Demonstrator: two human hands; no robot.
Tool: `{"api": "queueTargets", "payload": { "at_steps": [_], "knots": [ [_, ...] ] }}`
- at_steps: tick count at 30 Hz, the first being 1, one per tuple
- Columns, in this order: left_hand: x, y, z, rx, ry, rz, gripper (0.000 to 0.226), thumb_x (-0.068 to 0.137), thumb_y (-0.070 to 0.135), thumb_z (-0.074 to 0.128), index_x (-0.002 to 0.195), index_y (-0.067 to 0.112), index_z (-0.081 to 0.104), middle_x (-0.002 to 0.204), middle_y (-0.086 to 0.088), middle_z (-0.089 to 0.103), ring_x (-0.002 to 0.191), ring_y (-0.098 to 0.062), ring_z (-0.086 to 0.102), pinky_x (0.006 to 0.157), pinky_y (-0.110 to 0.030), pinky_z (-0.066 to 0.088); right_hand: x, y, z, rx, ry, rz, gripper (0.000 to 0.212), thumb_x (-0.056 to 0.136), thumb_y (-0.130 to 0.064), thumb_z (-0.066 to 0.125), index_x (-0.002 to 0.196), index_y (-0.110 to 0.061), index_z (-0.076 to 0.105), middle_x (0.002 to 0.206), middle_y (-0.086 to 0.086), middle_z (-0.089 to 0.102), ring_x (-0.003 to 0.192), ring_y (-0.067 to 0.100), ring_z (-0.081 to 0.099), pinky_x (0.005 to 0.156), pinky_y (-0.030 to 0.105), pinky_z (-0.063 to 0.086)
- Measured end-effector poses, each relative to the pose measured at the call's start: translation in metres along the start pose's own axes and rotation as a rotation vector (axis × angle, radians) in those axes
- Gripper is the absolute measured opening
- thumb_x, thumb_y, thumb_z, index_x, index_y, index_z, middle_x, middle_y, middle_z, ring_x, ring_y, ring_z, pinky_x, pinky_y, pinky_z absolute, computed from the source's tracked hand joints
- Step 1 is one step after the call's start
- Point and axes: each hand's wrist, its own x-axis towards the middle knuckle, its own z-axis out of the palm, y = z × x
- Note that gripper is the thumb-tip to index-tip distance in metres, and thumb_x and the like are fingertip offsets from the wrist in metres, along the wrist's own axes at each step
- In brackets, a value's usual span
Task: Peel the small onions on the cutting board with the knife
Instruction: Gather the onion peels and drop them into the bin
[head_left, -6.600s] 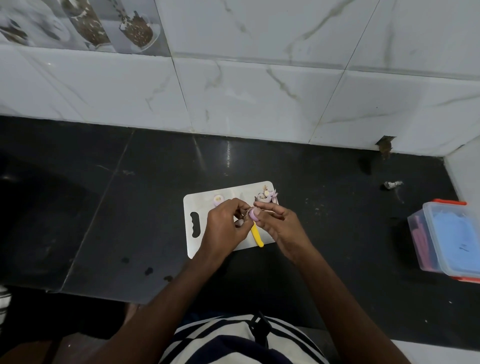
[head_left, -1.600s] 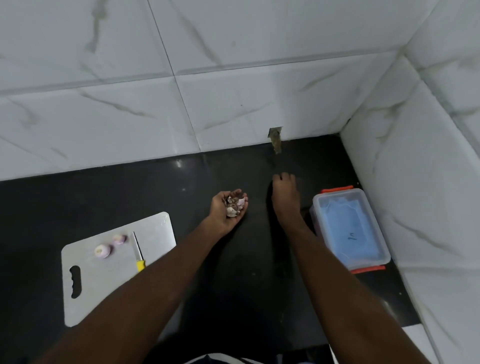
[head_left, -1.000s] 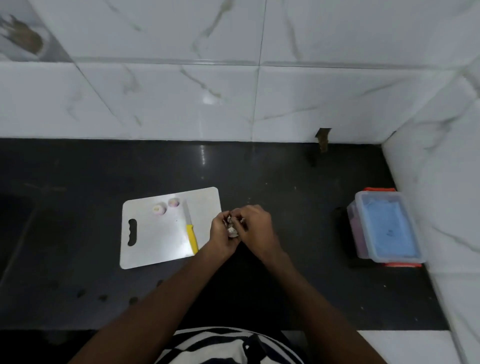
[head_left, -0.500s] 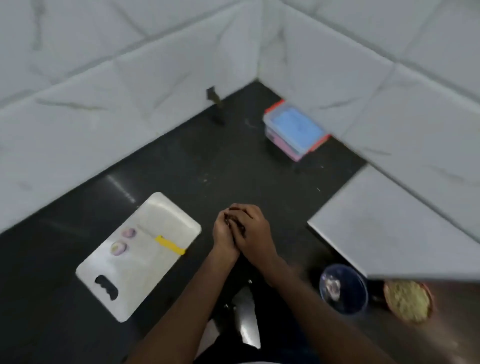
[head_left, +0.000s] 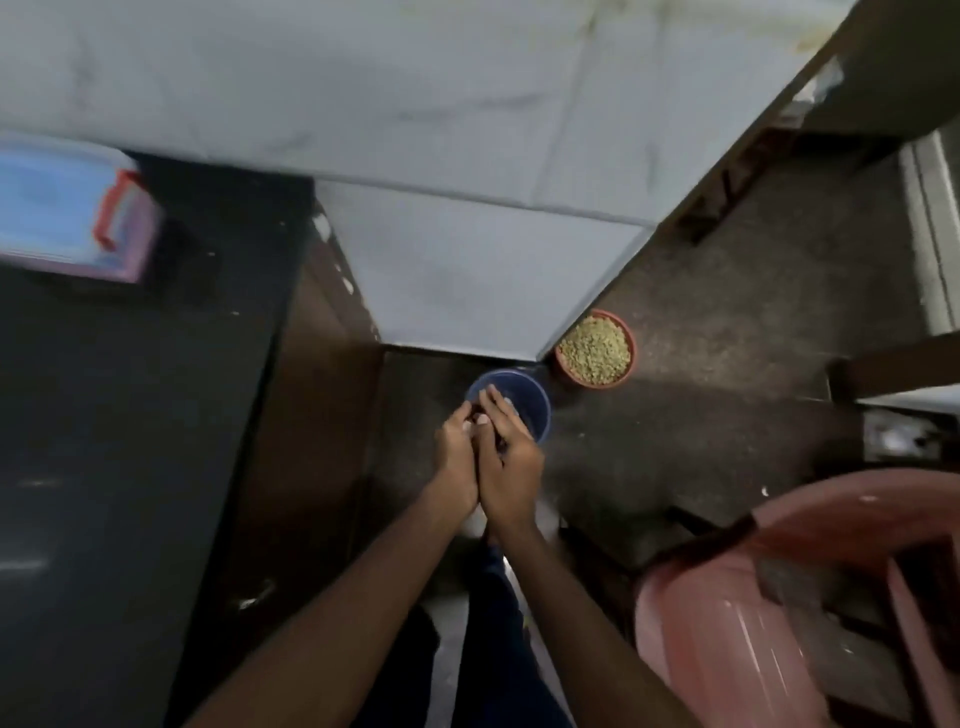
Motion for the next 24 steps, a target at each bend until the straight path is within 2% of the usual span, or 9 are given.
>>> {"api": "queueTargets", "payload": {
  "at_steps": [2,5,8,11,15,17,19,22,24],
  "knots": [
    [0.057,-0.031,0.012,0.051,0.082,-0.01,0.041,0.113,0.023,0.046,0.134,-0.002,0.071,0.134,-0.023,0.071,0.125,-0.034,0.068,0.105,-0.037,0.057,0.029,0.055,-0.002,0.062,-0.003,0.123,0.037,0.108,-0.014,0.059,0.142,-0.023,0.07,0.146,-0.013,0.066,0.136,-0.013,0.052,0.117,0.017,0.041],
    [0.155,-0.073,0.015,0.108,0.135,0.002,0.037,0.11,0.02,0.054,0.135,-0.002,0.071,0.134,-0.024,0.072,0.129,-0.037,0.068,0.113,-0.043,0.054,0.078,0.147,0.02,0.112,-0.034,0.236,0.037,0.109,-0.012,0.055,0.142,-0.023,0.07,0.143,-0.013,0.068,0.131,-0.012,0.057,0.112,0.015,0.045],
    [0.261,-0.114,0.006,0.201,0.175,-0.023,0.032,0.108,0.017,0.057,0.127,-0.001,0.074,0.123,-0.024,0.076,0.12,-0.041,0.072,0.097,-0.042,0.06,0.113,0.249,0.055,0.192,-0.06,0.407,0.035,0.11,-0.02,0.053,0.136,-0.029,0.073,0.137,-0.012,0.073,0.129,-0.001,0.064,0.113,0.028,0.051],
    [0.332,-0.139,-0.003,0.257,0.227,-0.072,0.033,0.11,0.02,0.055,0.121,-0.004,0.075,0.099,-0.016,0.076,0.109,-0.04,0.073,0.073,-0.03,0.057,0.139,0.345,0.095,0.296,-0.022,0.611,0.032,0.101,-0.034,0.055,0.119,-0.037,0.081,0.12,-0.01,0.08,0.116,0.01,0.074,0.108,0.042,0.057],
    [0.396,-0.153,-0.007,0.255,0.127,-0.131,0.05,0.117,0.033,0.036,0.134,-0.004,0.066,0.111,-0.016,0.071,0.108,-0.034,0.066,0.086,-0.031,0.055,0.172,0.422,0.134,0.447,-0.007,0.8,0.033,0.099,-0.027,0.051,0.103,-0.016,0.082,0.099,0.009,0.082,0.104,0.03,0.077,0.1,0.05,0.06],
    [0.424,-0.162,-0.013,0.192,0.197,-0.151,0.06,0.114,0.051,0.037,0.114,0.004,0.073,0.093,-0.01,0.076,0.093,-0.027,0.068,0.078,-0.031,0.055,0.183,0.438,0.139,0.521,0.072,0.885,0.03,0.103,-0.017,0.049,0.094,-0.008,0.076,0.085,0.013,0.077,0.089,0.032,0.075,0.085,0.041,0.061],
    [0.432,-0.164,-0.013,0.167,0.175,-0.168,0.068,0.11,0.063,0.037,0.112,0.007,0.076,0.086,-0.011,0.08,0.086,-0.027,0.07,0.075,-0.037,0.057,0.189,0.45,0.139,0.638,0.137,0.947,0.03,0.101,-0.025,0.051,0.108,-0.008,0.075,0.099,0.011,0.079,0.095,0.026,0.074,0.088,0.039,0.062],
    [0.426,-0.159,-0.017,0.094,0.175,-0.13,0.079,0.11,0.067,0.028,0.146,0.007,0.063,0.132,-0.016,0.072,0.107,-0.032,0.07,0.085,-0.041,0.059,0.182,0.49,0.141,0.719,0.131,0.996,0.069,0.083,-0.052,0.061,0.14,-0.014,0.066,0.137,0.013,0.071,0.128,0.032,0.066,0.116,0.054,0.05],
    [0.403,-0.151,-0.013,0.063,0.158,-0.144,0.077,0.112,0.064,0.024,0.155,0.008,0.053,0.143,-0.011,0.063,0.13,-0.035,0.061,0.1,-0.043,0.053,0.17,0.485,0.131,0.735,0.103,0.98,0.064,0.09,-0.049,0.059,0.144,-0.015,0.064,0.14,0.011,0.07,0.134,0.03,0.062,0.121,0.053,0.044]
  ]
}}
